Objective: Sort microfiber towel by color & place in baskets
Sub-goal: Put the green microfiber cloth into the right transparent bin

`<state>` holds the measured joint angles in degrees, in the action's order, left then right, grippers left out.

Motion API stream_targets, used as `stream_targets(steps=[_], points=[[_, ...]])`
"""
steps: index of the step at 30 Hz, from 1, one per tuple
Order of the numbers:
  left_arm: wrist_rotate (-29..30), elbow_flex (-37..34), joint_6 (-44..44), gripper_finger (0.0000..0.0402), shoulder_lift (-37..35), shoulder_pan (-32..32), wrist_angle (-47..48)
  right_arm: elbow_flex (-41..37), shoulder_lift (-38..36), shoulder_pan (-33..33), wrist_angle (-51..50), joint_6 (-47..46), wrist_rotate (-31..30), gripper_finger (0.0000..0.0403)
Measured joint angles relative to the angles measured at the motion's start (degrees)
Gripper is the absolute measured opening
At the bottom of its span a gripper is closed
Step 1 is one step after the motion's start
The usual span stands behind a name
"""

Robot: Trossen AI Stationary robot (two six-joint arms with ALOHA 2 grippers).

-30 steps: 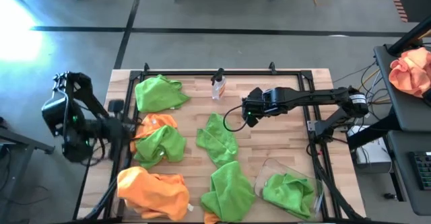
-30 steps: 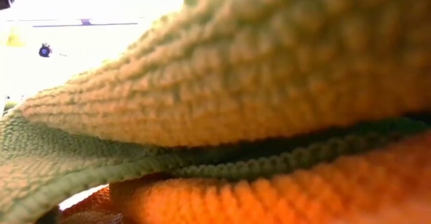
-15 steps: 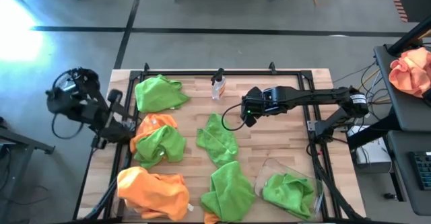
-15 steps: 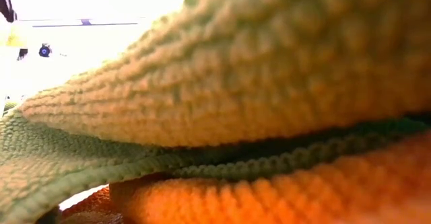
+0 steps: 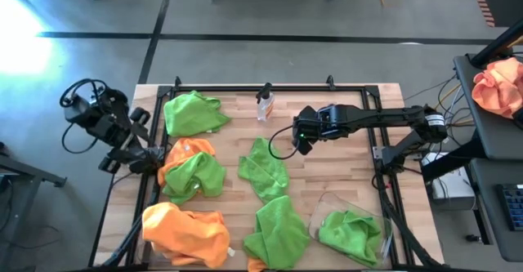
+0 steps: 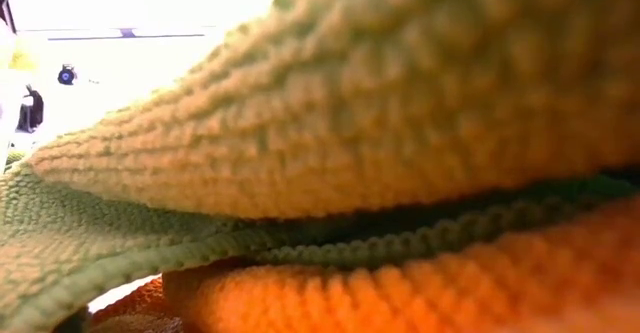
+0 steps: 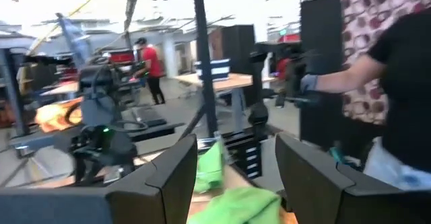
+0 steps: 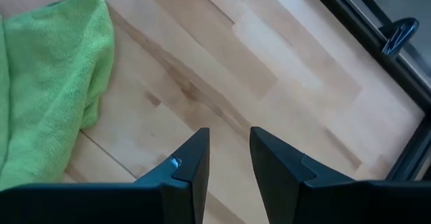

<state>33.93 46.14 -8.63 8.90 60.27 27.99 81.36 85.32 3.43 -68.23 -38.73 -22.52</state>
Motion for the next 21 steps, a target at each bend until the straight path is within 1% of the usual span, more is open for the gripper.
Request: stream_targets(steps=[2, 3, 8, 9, 10, 14, 16, 19, 21], points=[[0.6, -1.1, 0.2, 0.0185, -1.7, 0.0, -0.4, 0.0, 0.0, 0.1, 0.0, 1.0, 0.0, 0.0101], [2.6, -1.6, 0.3, 0.0185, -2.4, 0.0, -0.9, 0.0, 0.0, 0.1, 0.0, 1.3, 0.0, 0.01], [19.9, -2.6, 0.7, 0.0185, -4.5, 0.0, -1.4, 0.0, 0.0, 0.1, 0.2, 1.8, 0.0, 0.0093], [22.7, -2.6, 1.9, 0.0185, -4.8, 0.0, -1.5, 0.0, 0.0, 0.1, 0.2, 1.8, 0.0, 0.0093], [24.1, -2.6, 5.1, 0.0185, -5.0, 0.0, -1.4, 0.0, 0.0, 0.1, 0.2, 1.8, 0.0, 0.0092], [23.1, -2.9, 23.6, 0.0185, -5.5, 0.0, -1.1, 0.0, 0.0, 0.1, 0.2, 1.6, 0.0, 0.0092], [21.4, -3.6, 30.4, 0.0185, -5.2, 0.0, -1.0, 0.0, 0.0, 0.1, 0.3, 0.8, 0.0, 0.0094], [19.1, -4.8, 32.7, 0.0185, -4.2, 0.0, -1.0, 0.0, 0.0, 0.1, 0.4, -0.4, 0.0, 0.0097], [19.0, -5.8, 30.9, 0.0185, -3.6, 0.0, -0.6, 0.0, 0.0, 0.1, 0.4, -0.9, 0.0, 0.0098]])
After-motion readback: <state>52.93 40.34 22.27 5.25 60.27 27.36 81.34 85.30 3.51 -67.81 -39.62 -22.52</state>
